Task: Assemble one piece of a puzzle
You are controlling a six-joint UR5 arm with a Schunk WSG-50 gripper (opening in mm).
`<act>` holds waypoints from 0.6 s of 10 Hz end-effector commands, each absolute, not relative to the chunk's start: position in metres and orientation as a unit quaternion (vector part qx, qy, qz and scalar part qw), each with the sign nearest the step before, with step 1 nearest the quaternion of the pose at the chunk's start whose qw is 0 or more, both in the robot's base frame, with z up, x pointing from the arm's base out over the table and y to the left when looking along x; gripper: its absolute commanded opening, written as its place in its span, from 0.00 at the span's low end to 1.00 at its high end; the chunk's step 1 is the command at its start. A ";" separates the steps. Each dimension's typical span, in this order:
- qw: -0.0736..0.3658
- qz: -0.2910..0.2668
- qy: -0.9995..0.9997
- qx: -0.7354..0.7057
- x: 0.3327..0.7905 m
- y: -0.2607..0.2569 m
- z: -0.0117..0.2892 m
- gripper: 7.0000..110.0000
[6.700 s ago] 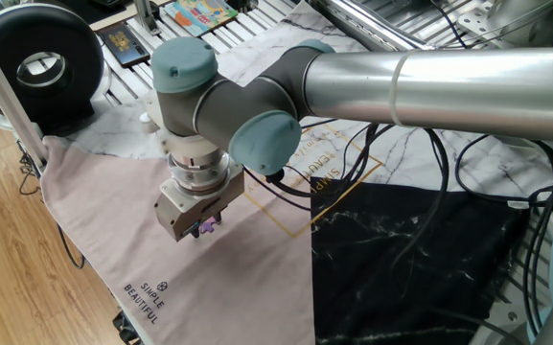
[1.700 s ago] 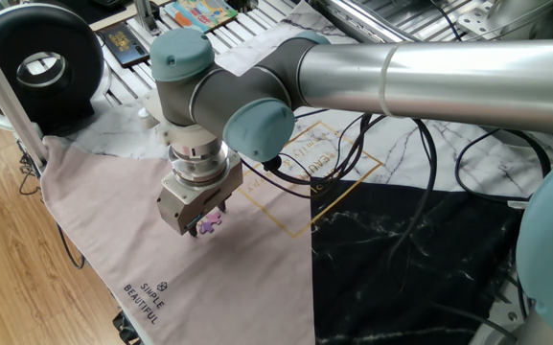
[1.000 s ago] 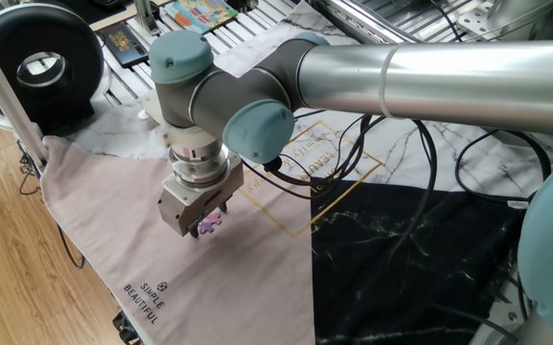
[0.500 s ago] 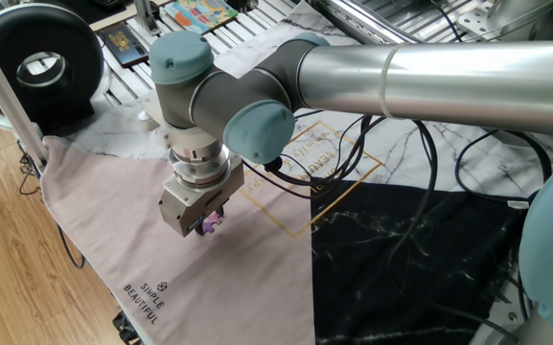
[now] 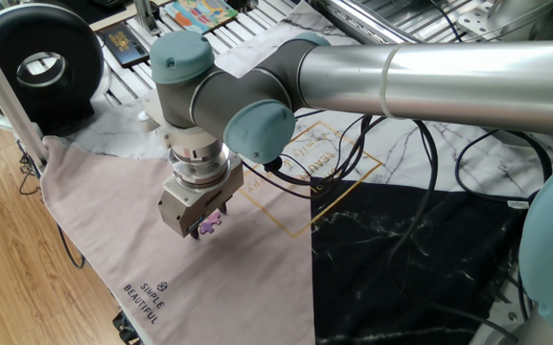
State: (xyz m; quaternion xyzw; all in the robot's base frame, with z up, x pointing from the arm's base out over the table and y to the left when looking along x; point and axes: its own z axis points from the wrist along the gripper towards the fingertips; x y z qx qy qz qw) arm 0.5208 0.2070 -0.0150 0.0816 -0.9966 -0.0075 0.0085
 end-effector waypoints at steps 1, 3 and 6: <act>0.010 -0.008 -0.997 0.079 0.521 0.206 -0.014 0.57; 0.010 -0.007 -0.997 0.078 0.521 0.206 -0.014 0.57; 0.008 -0.007 -0.997 0.076 0.521 0.207 -0.015 0.57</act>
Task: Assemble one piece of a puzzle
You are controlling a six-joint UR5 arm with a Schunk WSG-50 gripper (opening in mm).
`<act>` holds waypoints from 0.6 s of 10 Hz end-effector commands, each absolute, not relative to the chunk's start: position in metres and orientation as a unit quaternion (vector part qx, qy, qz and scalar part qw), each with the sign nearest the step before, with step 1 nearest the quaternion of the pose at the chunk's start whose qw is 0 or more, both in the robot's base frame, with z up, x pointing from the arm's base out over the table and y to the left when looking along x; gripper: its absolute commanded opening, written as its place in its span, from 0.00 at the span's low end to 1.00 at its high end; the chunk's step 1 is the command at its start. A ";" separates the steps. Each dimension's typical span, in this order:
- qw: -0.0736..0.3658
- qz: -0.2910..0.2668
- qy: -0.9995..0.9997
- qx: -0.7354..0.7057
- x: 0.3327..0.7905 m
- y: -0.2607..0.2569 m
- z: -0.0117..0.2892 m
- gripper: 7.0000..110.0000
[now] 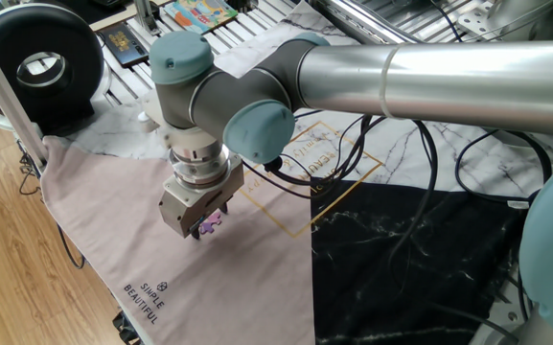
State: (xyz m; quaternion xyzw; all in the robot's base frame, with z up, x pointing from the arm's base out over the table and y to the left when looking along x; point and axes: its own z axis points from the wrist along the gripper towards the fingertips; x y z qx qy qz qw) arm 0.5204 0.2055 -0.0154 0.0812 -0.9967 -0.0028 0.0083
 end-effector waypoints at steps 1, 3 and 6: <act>0.007 -0.007 -0.997 0.075 0.521 0.207 -0.015 0.57; 0.007 -0.006 -0.997 0.076 0.521 0.207 -0.015 0.57; 0.004 -0.006 -0.997 0.075 0.523 0.207 -0.015 0.36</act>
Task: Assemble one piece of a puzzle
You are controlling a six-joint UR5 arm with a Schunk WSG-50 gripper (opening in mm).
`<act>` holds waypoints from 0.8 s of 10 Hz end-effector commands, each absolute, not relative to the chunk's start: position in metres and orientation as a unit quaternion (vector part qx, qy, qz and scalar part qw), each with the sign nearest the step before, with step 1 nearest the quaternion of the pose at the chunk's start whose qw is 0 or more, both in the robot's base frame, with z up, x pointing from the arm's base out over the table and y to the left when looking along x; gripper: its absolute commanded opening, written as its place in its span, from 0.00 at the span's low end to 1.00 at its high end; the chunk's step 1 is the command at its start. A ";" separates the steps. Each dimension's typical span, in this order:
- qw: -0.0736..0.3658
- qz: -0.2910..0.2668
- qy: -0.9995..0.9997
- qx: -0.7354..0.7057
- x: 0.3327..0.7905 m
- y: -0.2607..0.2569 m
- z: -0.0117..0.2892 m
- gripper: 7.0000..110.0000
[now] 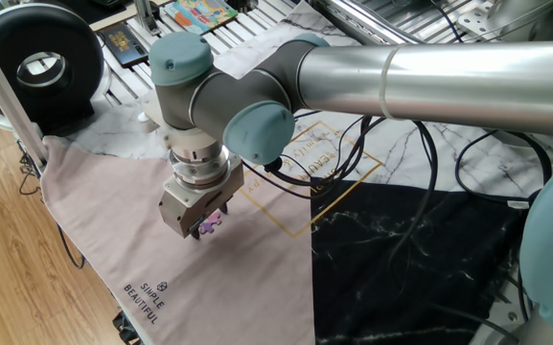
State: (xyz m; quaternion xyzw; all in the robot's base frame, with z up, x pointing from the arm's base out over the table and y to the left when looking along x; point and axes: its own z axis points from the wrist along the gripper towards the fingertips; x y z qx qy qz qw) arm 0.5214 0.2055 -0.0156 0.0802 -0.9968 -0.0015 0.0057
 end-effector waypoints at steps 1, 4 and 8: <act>0.003 -0.006 -0.997 0.075 0.523 0.207 -0.015 0.36; 0.003 -0.005 -0.997 0.075 0.524 0.207 -0.015 0.36; 0.007 -0.012 -0.997 0.081 0.521 0.209 -0.015 0.57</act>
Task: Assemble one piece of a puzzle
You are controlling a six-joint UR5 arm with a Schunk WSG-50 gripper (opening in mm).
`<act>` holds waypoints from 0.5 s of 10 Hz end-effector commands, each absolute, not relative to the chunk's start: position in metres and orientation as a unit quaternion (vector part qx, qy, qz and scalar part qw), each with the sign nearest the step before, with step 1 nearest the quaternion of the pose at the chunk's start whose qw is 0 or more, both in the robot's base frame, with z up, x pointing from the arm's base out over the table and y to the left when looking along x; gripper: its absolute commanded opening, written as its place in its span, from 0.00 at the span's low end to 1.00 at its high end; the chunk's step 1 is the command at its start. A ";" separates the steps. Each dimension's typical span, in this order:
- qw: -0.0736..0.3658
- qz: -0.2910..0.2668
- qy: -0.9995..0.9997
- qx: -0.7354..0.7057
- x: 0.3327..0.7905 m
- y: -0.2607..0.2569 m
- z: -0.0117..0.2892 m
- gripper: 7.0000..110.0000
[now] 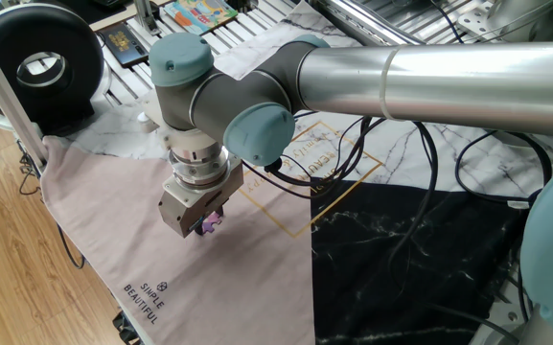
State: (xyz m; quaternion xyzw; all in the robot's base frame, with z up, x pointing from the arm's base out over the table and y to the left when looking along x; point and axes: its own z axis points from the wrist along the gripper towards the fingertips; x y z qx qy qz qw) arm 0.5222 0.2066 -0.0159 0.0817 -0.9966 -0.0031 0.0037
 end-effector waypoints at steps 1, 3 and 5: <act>0.007 -0.012 -0.997 0.082 0.521 0.209 -0.015 0.57; 0.008 -0.007 -0.997 0.081 0.521 0.207 -0.015 0.57; 0.007 -0.005 -0.997 0.079 0.520 0.208 -0.016 0.57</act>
